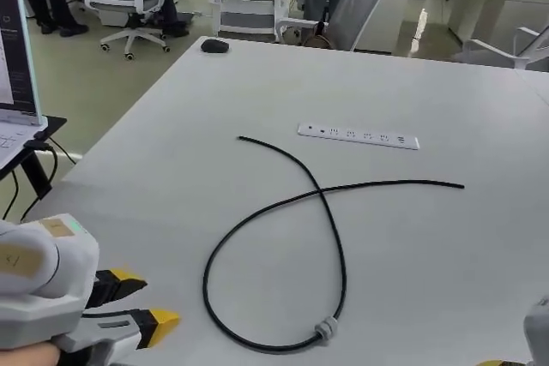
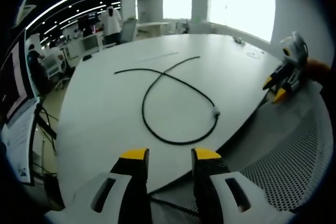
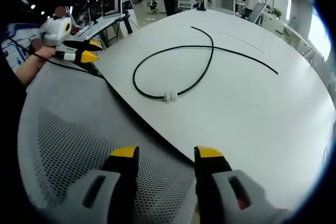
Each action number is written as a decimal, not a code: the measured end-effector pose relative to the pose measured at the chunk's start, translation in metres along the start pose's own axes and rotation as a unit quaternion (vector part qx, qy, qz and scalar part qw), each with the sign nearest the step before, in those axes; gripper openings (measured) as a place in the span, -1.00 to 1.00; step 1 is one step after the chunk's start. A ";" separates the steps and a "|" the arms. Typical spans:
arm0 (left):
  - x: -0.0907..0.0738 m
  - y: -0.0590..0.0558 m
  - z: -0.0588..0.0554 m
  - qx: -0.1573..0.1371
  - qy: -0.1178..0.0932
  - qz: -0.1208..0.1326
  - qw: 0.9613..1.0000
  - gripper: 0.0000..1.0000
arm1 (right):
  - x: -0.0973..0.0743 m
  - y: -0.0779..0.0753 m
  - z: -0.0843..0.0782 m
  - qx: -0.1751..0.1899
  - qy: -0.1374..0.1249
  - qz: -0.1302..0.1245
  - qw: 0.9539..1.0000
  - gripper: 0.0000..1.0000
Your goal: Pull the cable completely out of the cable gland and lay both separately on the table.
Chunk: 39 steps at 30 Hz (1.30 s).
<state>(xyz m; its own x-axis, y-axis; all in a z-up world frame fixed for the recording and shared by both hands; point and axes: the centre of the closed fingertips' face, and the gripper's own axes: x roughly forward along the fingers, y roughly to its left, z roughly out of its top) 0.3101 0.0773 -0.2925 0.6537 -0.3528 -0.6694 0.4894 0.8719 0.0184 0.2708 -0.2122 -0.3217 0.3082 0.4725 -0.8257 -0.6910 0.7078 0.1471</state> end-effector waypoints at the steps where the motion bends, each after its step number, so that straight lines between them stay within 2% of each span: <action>1: 0.001 -0.001 0.000 -0.001 -0.001 -0.001 1.000 -0.33 | 0.001 0.000 -0.002 -0.004 0.006 -0.004 1.000 -0.16; 2: 0.002 0.000 -0.001 -0.001 0.000 -0.001 1.000 -0.32 | 0.002 -0.004 -0.002 -0.029 0.012 -0.017 0.999 -0.17; 3: 0.003 0.001 -0.003 -0.001 0.005 -0.002 1.000 -0.32 | 0.002 -0.005 -0.002 -0.035 0.012 -0.021 0.999 -0.16; 7: 0.004 -0.001 -0.006 0.006 0.014 -0.006 1.000 -0.32 | 0.002 -0.005 0.000 -0.022 0.001 -0.016 1.000 -0.21; 13: 0.003 -0.002 -0.007 0.006 0.017 -0.007 1.000 -0.32 | 0.004 -0.006 -0.003 -0.027 0.012 -0.018 0.999 -0.19; 18: 0.002 0.001 -0.004 0.008 0.008 0.001 1.000 -0.41 | 0.006 -0.008 -0.004 -0.026 0.014 -0.021 0.999 -0.19; 21: 0.003 0.000 -0.007 0.007 0.017 -0.002 1.000 -0.38 | 0.006 -0.009 -0.006 -0.026 0.020 -0.023 0.999 -0.18; 23: 0.003 -0.002 -0.007 0.010 0.019 -0.004 1.000 -0.38 | 0.006 -0.013 -0.007 -0.035 0.025 -0.037 0.998 -0.21; 28: 0.002 -0.002 -0.006 0.009 0.017 -0.002 1.000 -0.37 | 0.006 -0.014 -0.009 -0.034 0.029 -0.038 0.998 -0.22; 29: 0.002 -0.003 -0.006 0.017 0.021 -0.005 1.000 -0.36 | 0.007 -0.014 -0.009 -0.033 0.030 -0.038 0.998 -0.22; 34: 0.003 -0.003 0.003 0.055 0.029 -0.001 0.998 -0.34 | 0.007 -0.015 -0.010 -0.029 0.032 -0.040 0.998 -0.21; 39: 0.009 -0.008 0.033 0.114 0.025 -0.010 0.993 -0.34 | 0.007 -0.018 -0.011 -0.033 0.034 -0.049 0.998 -0.20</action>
<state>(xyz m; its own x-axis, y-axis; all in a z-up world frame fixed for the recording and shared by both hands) 0.3307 0.0559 -0.2742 0.6165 -0.3466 -0.7069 0.6233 0.7634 0.1693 0.2786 -0.2271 -0.3362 0.3328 0.3642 -0.8698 -0.7025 0.7111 0.0290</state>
